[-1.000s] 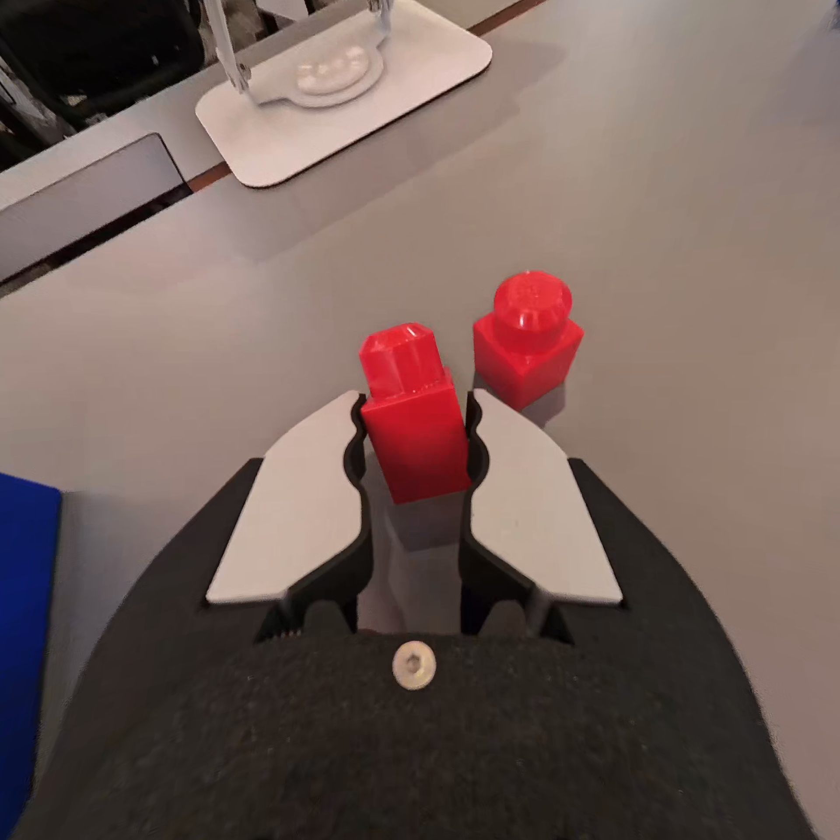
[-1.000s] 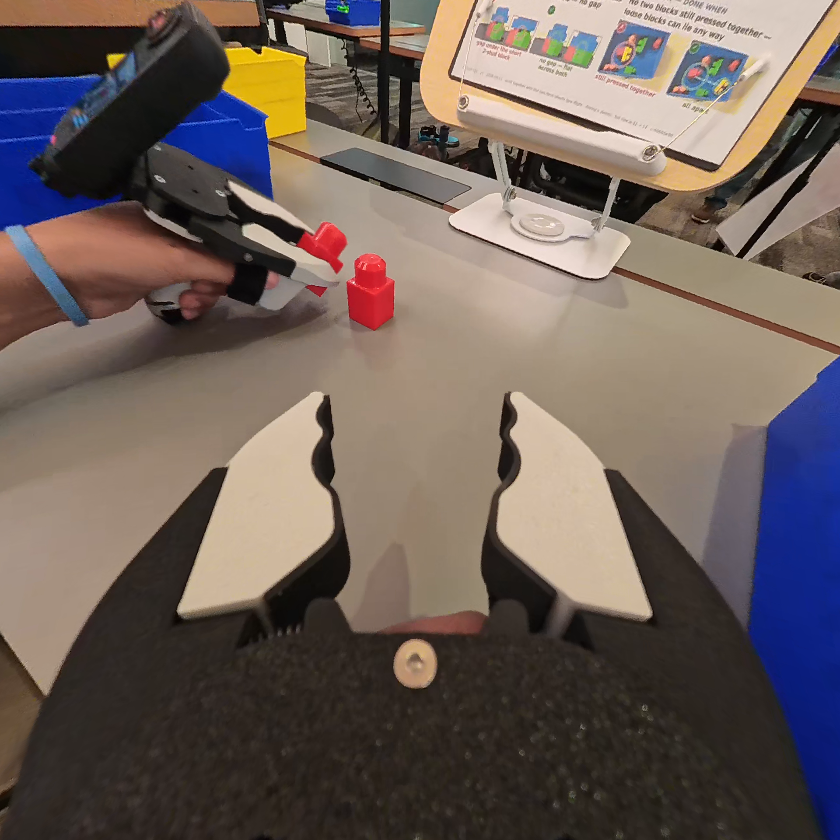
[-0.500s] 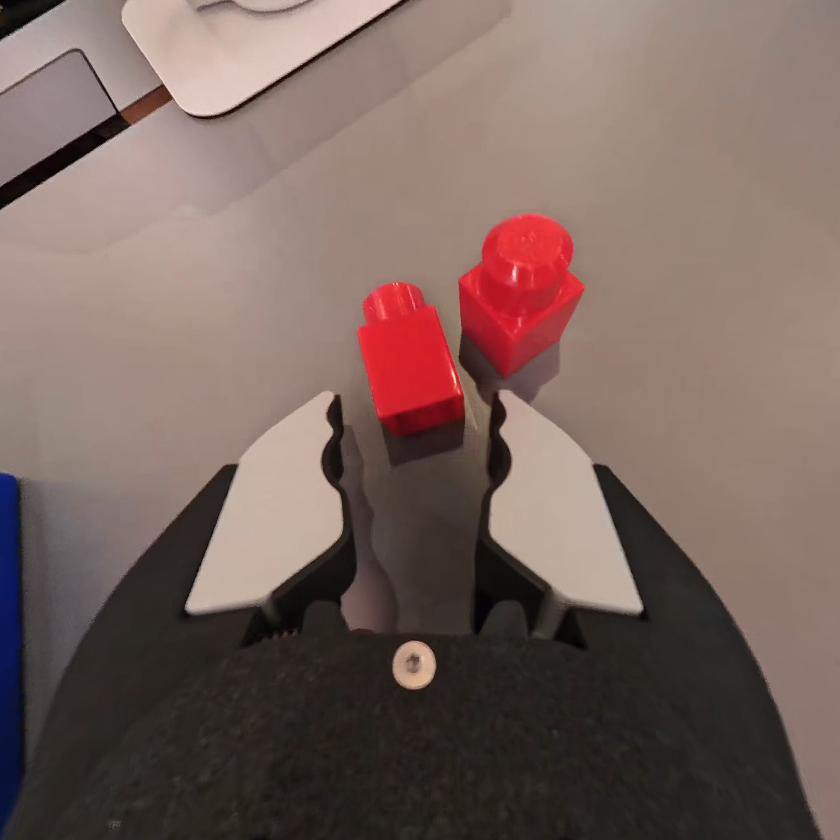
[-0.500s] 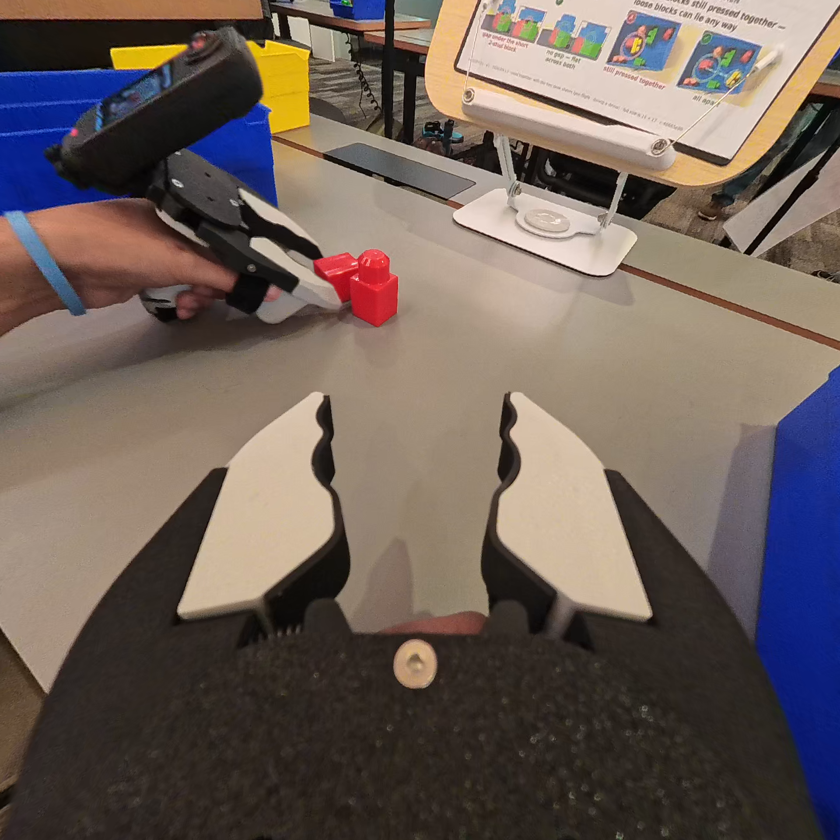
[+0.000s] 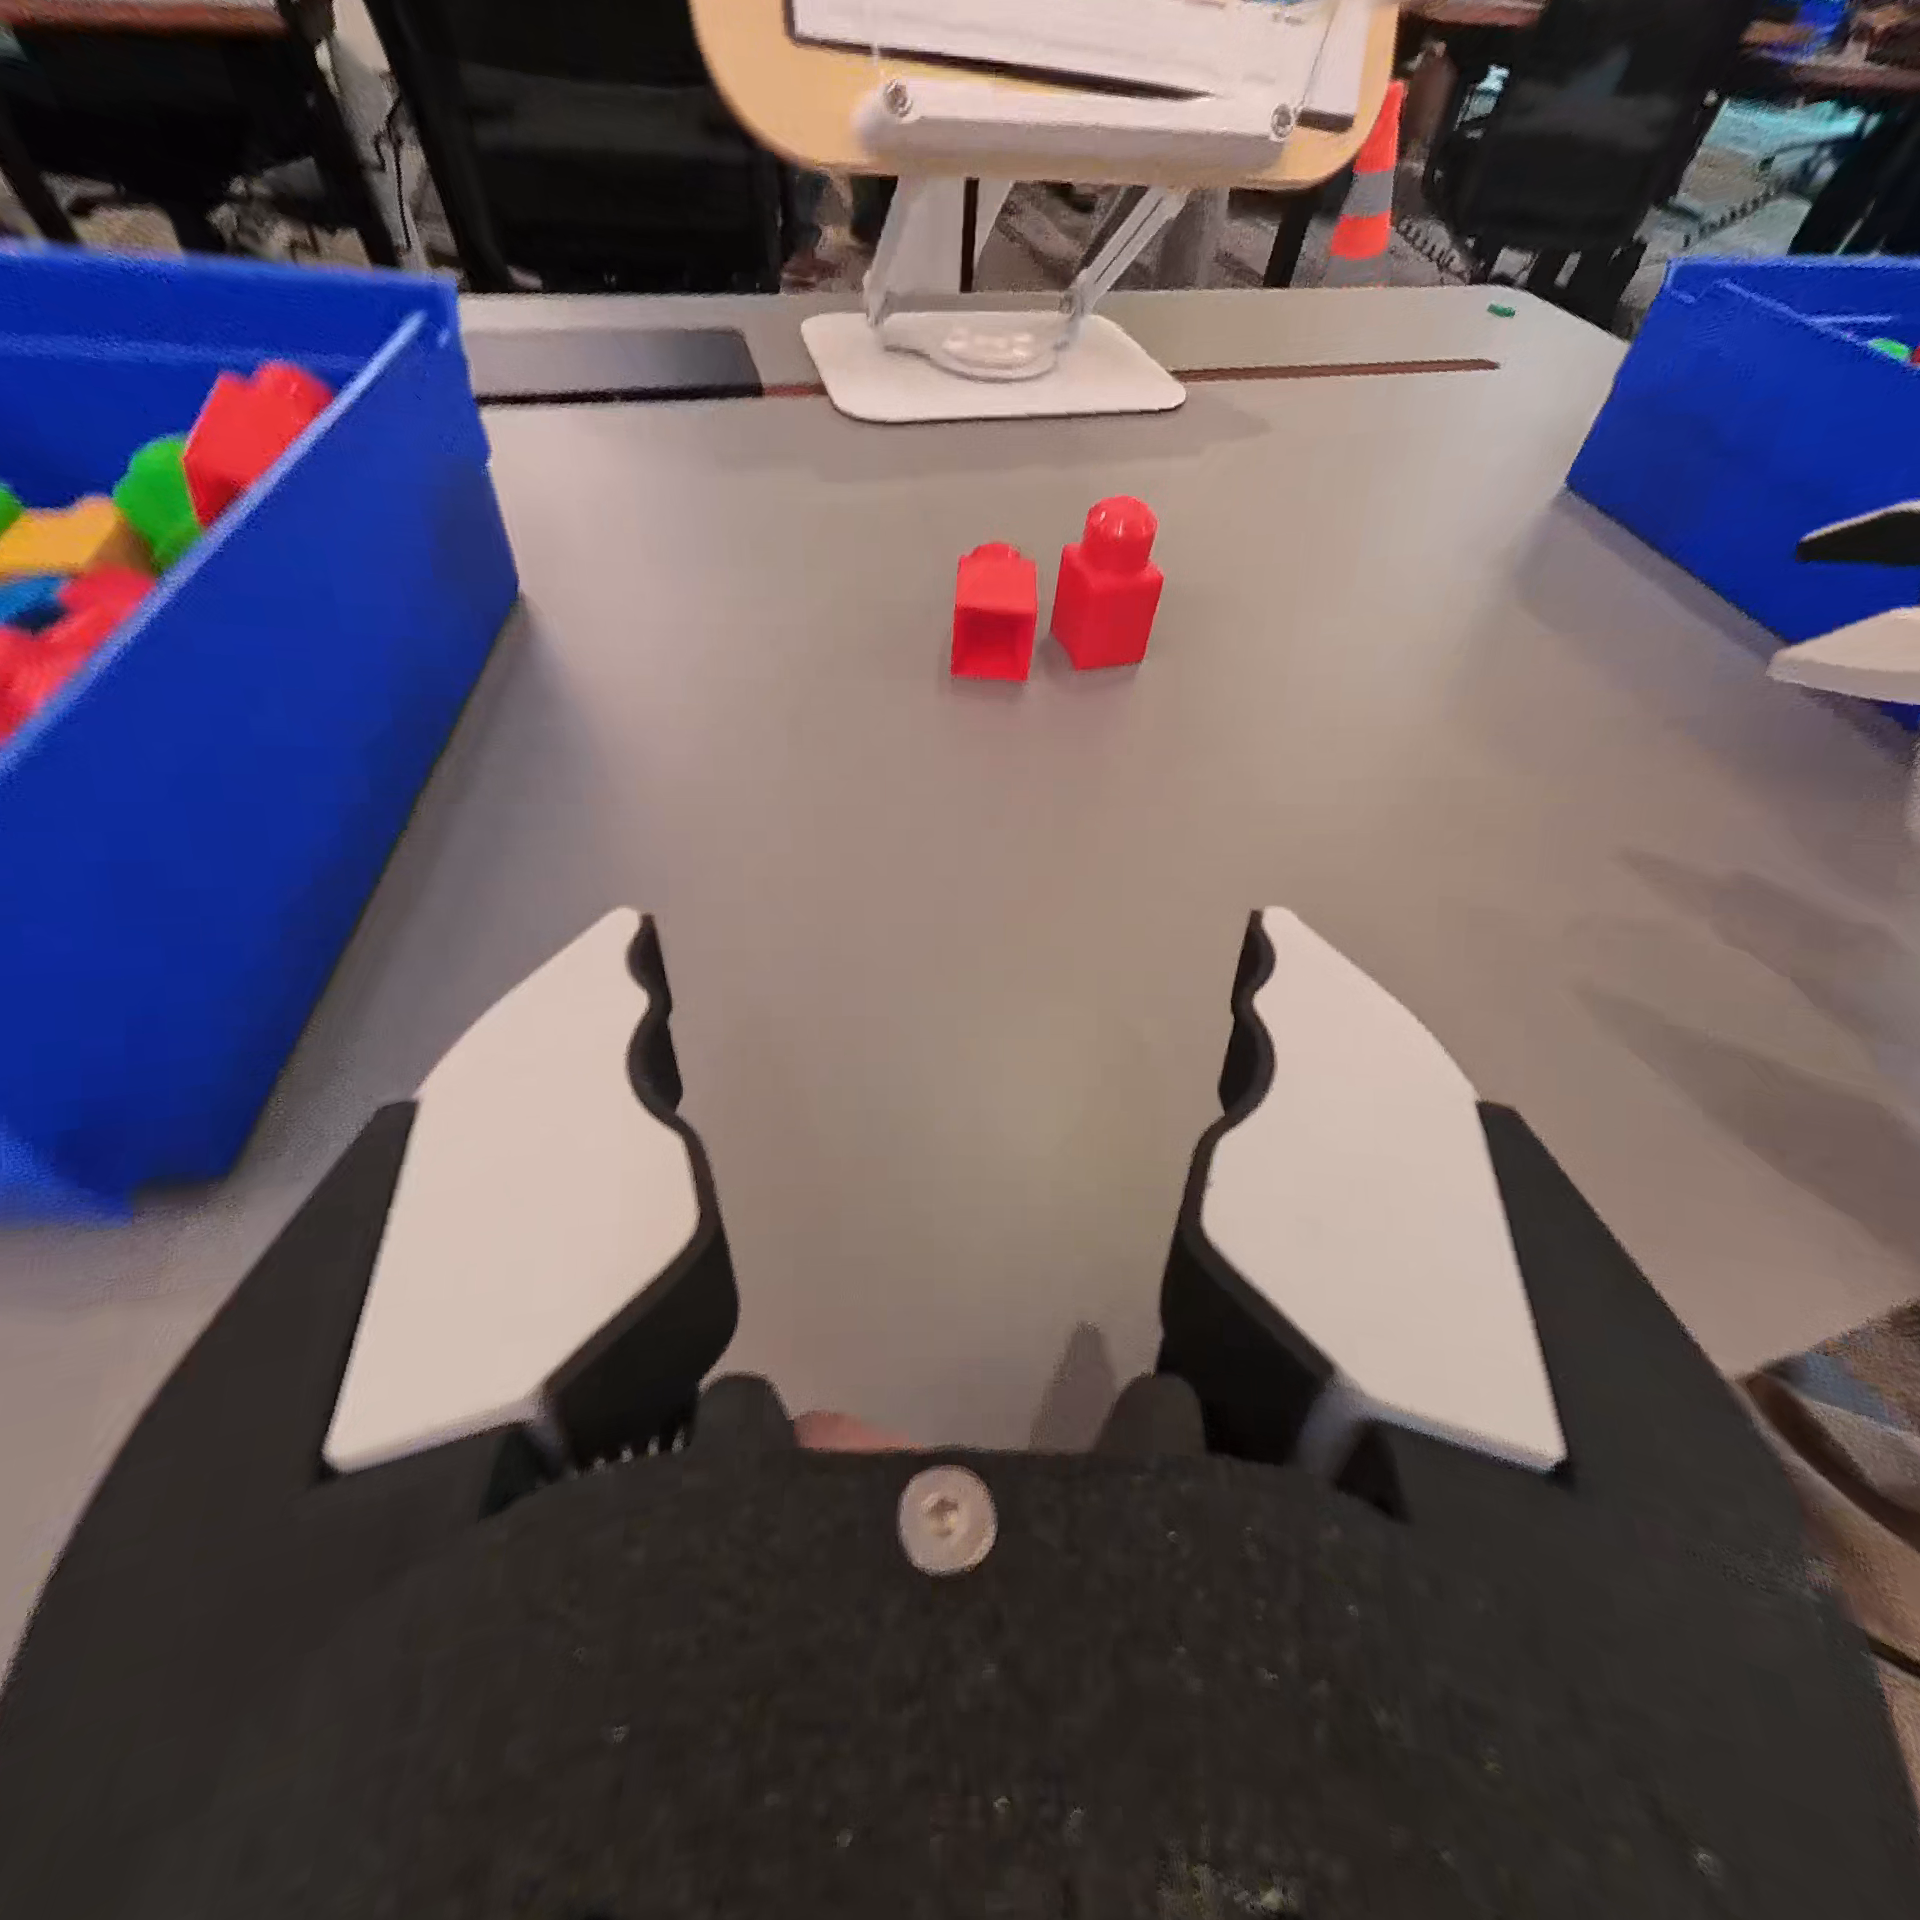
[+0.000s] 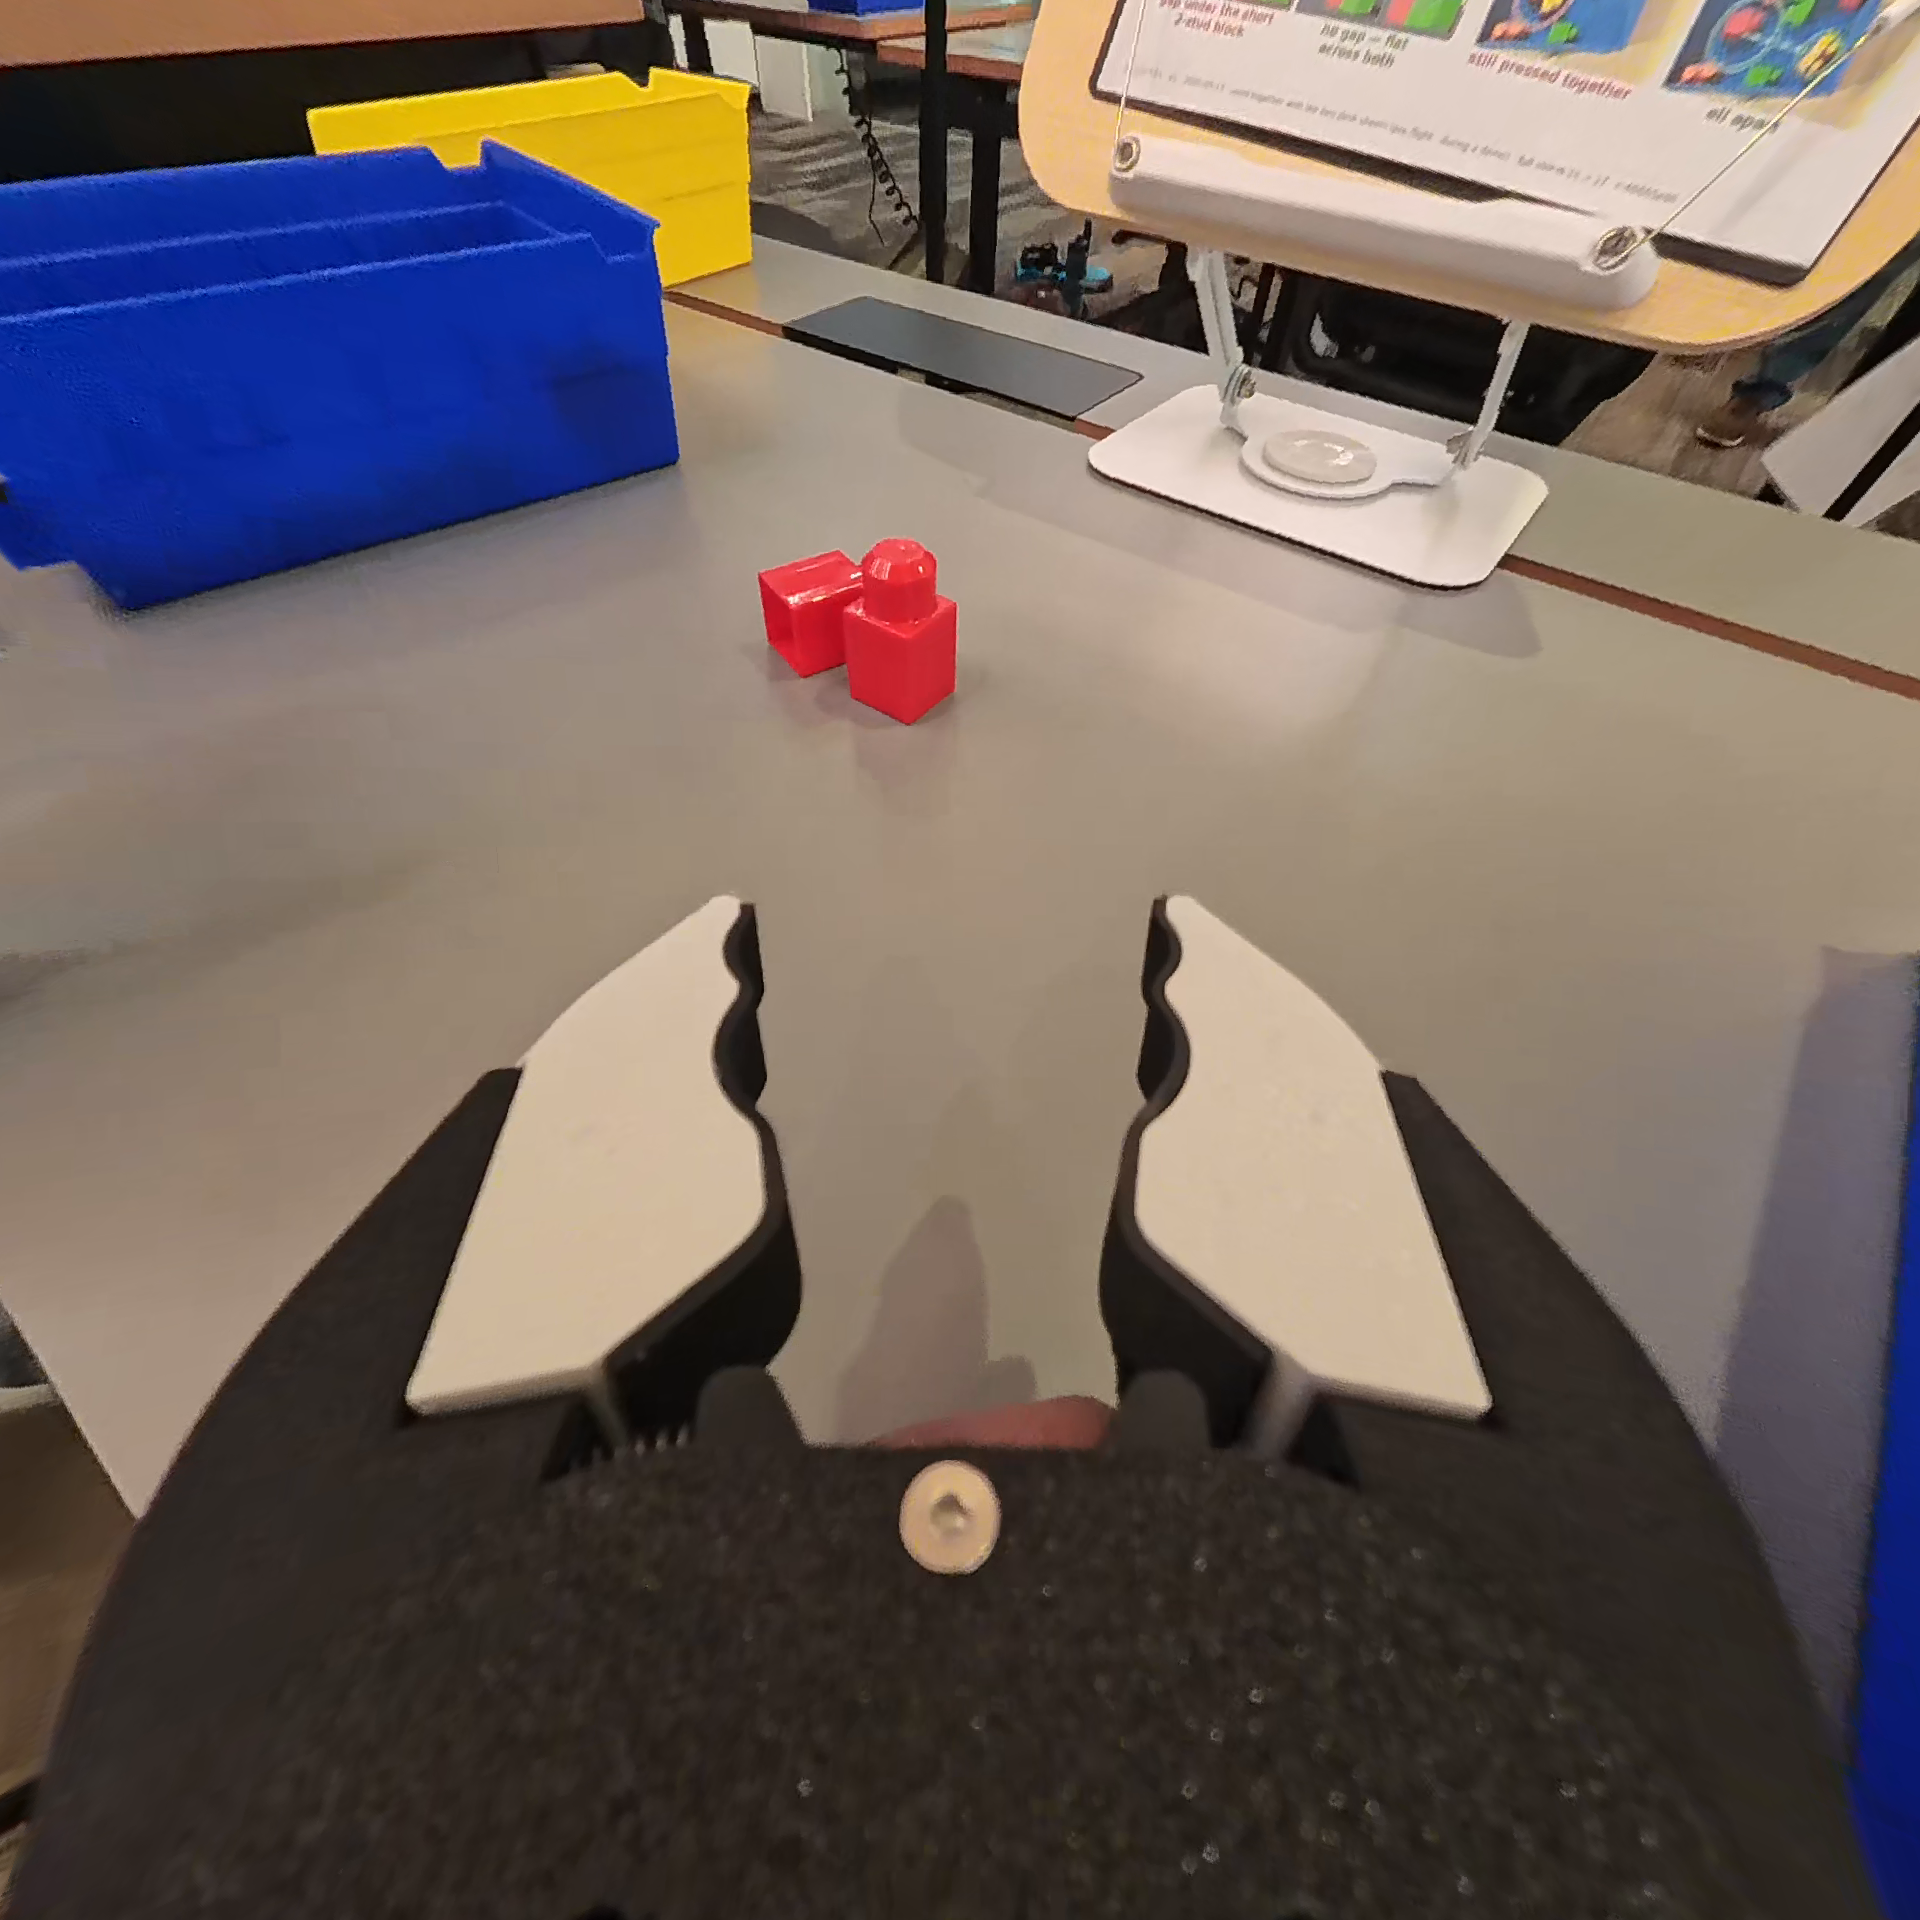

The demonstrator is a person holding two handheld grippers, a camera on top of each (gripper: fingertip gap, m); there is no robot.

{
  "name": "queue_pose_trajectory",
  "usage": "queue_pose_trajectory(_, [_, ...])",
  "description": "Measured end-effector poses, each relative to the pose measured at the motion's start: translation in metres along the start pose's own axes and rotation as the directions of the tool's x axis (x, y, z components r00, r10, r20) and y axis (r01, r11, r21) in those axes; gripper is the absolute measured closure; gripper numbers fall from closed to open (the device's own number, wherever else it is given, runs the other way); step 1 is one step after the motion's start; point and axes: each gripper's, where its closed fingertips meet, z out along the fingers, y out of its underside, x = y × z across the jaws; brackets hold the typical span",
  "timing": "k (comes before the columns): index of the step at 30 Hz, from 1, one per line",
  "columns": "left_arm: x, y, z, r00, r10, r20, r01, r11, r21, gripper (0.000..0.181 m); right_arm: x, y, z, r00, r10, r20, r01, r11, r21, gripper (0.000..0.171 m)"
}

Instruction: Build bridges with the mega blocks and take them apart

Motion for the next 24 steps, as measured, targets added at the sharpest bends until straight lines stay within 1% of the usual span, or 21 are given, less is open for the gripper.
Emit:
queue_pose_trajectory(3, [-0.005,0.013,-0.018,0.997,-0.068,0.026,0.069,0.998,-0.002,0.076,0.0,0.002,0.001,1.0,0.003,0.0,-0.003,1.0,-0.004,0.101])
queue_pose_trajectory(6, [-0.01,0.019,-0.025,0.996,-0.079,0.038,0.08,0.997,-0.02,0.074,0.0,0.002,0.003,1.0,0.002,0.0,-0.002,1.0,-0.008,0.101])
queue_pose_trajectory(10, [-0.02,0.018,-0.027,0.995,-0.077,0.064,0.079,0.997,-0.021,0.075,-0.003,0.004,0.006,1.0,-0.001,0.008,0.001,1.0,-0.017,0.101])
queue_pose_trajectory(13, [-0.023,0.012,-0.029,0.996,-0.06,0.067,0.061,0.998,-0.014,0.076,-0.005,0.004,0.008,1.0,-0.003,0.012,0.004,1.0,-0.019,0.101])
queue_pose_trajectory(16, [-0.036,0.0,-0.032,0.996,0.024,0.082,-0.021,0.999,-0.028,0.077,-0.004,0.006,0.009,1.0,-0.007,0.012,0.007,1.0,-0.025,0.101])
queue_pose_trajectory(18, [-0.059,-0.013,-0.035,0.991,0.098,0.086,-0.093,0.994,-0.059,0.078,-0.004,0.007,0.009,1.0,-0.002,0.016,0.003,1.0,-0.026,0.101])
queue_pose_trajectory(20, [-0.092,-0.029,-0.037,0.983,0.16,0.087,-0.15,0.982,-0.111,0.082,-0.002,0.008,0.01,1.0,0.003,0.019,-0.003,1.0,-0.027,0.101])
queue_pose_trajectory(22, [-0.129,-0.049,-0.032,0.967,0.237,0.088,-0.22,0.96,-0.173,0.083,-0.001,0.009,0.01,1.0,0.008,0.02,-0.008,1.0,-0.03,0.101])
queue_pose_trajectory(24, [-0.163,-0.062,-0.021,0.949,0.31,0.062,-0.283,0.92,-0.272,0.082,0.0,0.011,0.012,1.0,0.013,0.022,-0.013,0.999,-0.035,0.101])
